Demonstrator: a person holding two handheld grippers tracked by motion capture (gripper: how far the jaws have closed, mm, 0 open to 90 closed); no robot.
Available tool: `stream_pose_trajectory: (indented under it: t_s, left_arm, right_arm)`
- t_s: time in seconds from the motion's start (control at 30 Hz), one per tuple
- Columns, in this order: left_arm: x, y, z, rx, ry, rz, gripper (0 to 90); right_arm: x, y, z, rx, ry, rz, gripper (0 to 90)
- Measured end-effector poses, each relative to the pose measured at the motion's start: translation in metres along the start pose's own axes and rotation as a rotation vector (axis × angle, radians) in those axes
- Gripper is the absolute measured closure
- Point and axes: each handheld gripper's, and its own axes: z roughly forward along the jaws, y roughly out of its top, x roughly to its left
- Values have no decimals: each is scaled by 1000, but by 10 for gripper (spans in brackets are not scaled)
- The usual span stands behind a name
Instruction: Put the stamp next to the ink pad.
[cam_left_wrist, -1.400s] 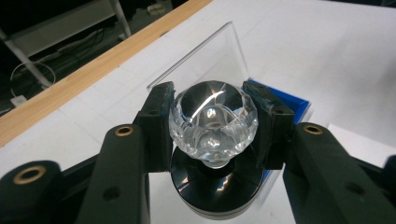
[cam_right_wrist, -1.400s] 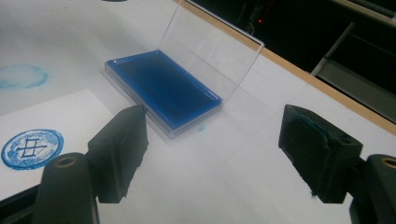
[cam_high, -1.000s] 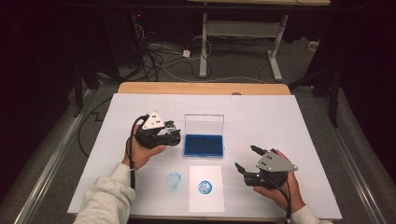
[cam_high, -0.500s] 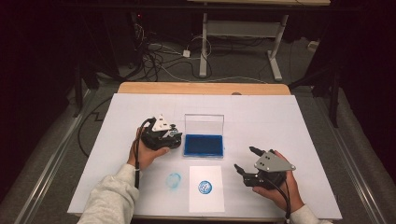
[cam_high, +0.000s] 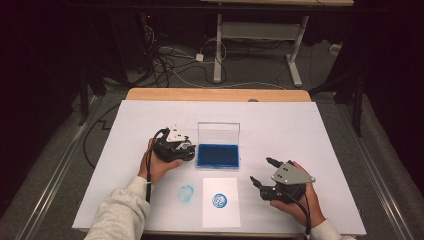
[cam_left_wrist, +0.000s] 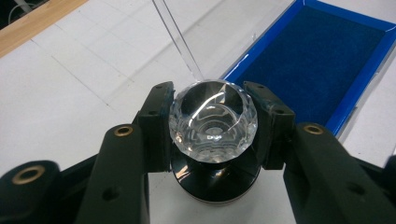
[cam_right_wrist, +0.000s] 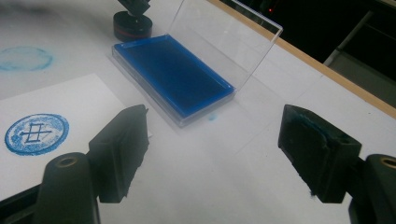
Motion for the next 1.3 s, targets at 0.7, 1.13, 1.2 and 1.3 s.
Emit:
stream_pose_trajectory:
  t_s: [0.7, 1.13, 1.2, 1.3]
  left_arm:
    - [-3, 6, -12, -33, 30, 15, 366]
    - [-18, 17, -34, -178, 85, 68, 167]
    - [-20, 18, -36, -185, 81, 86, 161]
    - [-23, 20, -38, -194, 75, 96, 161]
  right_arm:
    - [0, 0, 0, -1, 0, -4, 247]
    - [0, 1, -2, -7, -10, -4, 247]
    - [0, 0, -2, -5, -12, -1, 247]
    - [0, 0, -2, -8, -13, -1, 247]
